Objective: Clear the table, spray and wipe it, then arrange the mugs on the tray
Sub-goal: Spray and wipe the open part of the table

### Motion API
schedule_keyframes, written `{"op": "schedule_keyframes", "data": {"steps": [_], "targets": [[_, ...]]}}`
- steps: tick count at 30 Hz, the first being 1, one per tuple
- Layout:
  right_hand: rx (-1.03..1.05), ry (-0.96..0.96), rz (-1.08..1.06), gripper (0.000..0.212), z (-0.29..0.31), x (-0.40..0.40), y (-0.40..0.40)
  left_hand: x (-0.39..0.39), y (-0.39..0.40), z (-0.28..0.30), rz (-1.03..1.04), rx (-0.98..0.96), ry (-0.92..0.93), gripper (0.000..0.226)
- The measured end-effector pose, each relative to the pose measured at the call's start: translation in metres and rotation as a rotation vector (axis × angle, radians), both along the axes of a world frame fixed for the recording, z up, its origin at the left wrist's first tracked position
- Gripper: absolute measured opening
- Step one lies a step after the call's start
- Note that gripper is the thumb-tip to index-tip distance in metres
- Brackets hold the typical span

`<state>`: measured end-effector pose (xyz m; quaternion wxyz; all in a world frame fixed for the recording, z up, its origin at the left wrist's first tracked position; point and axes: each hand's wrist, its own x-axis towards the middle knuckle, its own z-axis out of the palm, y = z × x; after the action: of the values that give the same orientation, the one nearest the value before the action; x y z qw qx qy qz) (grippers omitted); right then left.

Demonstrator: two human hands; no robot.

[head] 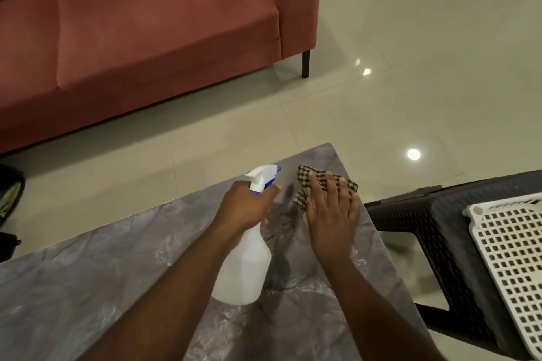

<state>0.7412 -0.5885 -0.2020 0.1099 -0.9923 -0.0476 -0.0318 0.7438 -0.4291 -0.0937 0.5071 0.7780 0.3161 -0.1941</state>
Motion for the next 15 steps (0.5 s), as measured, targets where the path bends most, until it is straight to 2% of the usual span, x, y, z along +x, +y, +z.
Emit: {"op": "schedule_keyframes", "data": {"steps": [1,3,5,6,8,11,13,15], "targets": [[0.007,-0.021,0.059,0.051,-0.003,-0.001,0.005,0.002,0.000,0.000,-0.006,0.011,-0.007,0.025],[-0.015,-0.053,0.328,0.055,-0.016,-0.022,0.000,0.002,-0.002,-0.001,-0.036,0.010,-0.001,0.030],[-0.110,-0.035,0.571,0.063,-0.020,-0.033,-0.036,0.004,-0.002,0.003,-0.050,-0.037,0.025,0.033],[-0.164,-0.011,0.606,0.068,-0.022,-0.025,-0.055,0.003,0.000,0.004,-0.038,-0.041,0.041,0.033],[-0.191,0.044,0.439,0.073,-0.021,0.006,-0.073,0.002,0.005,0.003,0.002,0.016,0.054,0.032],[-0.034,0.053,0.047,0.055,-0.007,0.053,-0.036,-0.001,0.009,-0.001,0.010,0.077,0.049,0.028],[-0.011,-0.002,0.074,0.053,-0.004,0.055,0.006,-0.003,0.009,0.000,-0.014,0.008,0.054,0.030],[0.014,-0.035,0.376,0.051,-0.009,0.030,0.025,-0.006,0.007,0.001,-0.029,0.000,0.065,0.029]]}}
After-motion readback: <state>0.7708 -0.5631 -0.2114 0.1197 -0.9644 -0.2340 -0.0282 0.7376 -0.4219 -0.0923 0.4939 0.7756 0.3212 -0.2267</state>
